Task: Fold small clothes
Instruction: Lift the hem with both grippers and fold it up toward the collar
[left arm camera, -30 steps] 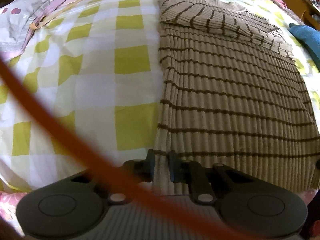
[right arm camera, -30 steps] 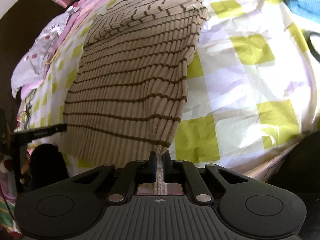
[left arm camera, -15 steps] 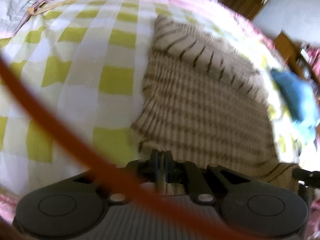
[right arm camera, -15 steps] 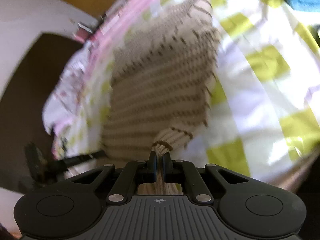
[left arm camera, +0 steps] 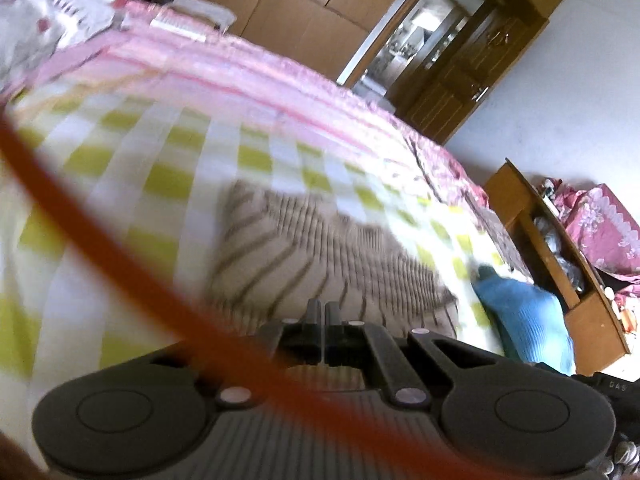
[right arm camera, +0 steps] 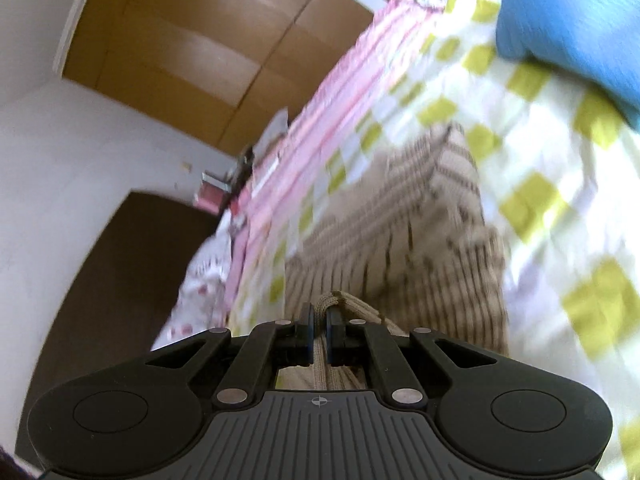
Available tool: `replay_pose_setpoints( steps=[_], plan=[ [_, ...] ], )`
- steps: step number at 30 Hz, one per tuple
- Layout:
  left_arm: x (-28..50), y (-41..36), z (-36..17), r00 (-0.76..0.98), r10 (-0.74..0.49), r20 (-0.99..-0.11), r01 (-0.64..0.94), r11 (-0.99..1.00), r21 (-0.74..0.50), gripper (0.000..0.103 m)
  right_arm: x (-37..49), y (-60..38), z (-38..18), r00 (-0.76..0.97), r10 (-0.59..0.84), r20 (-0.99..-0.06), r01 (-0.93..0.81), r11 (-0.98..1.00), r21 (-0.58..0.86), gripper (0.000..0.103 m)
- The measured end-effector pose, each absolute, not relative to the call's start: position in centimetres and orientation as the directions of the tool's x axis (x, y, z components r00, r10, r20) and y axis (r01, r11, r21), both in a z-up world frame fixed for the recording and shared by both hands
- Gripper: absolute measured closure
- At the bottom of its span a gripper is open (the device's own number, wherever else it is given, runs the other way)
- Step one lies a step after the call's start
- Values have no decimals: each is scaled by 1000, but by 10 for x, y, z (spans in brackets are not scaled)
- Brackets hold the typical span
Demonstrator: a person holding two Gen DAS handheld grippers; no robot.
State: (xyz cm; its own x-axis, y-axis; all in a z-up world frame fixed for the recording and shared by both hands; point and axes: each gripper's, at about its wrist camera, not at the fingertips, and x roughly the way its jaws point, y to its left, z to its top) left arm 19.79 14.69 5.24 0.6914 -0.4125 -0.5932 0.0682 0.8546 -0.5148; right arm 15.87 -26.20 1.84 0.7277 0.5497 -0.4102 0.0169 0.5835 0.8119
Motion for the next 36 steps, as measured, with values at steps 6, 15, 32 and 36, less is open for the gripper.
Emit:
replay_pose_setpoints(
  steps=[6,15,32,36],
  plan=[
    [202,139,45,664,-371,-649,100,904,-415,94,198,-265,5,735,515,-441,57,600,798,98],
    [146,141,30,572,-361,-737,213,932,-292,86,218,-256,-9,719,520,-461,66,610,790,98],
    [149,90,-11,336,-376,-863,539,829,-151,52,206,-248,-19,677,530,-510,87,631,771,98],
    [145,79,-14,332,-334,-882,562,821,-100,89,204,-249,-21,672,537,-510,89,625,776,98]
  ],
)
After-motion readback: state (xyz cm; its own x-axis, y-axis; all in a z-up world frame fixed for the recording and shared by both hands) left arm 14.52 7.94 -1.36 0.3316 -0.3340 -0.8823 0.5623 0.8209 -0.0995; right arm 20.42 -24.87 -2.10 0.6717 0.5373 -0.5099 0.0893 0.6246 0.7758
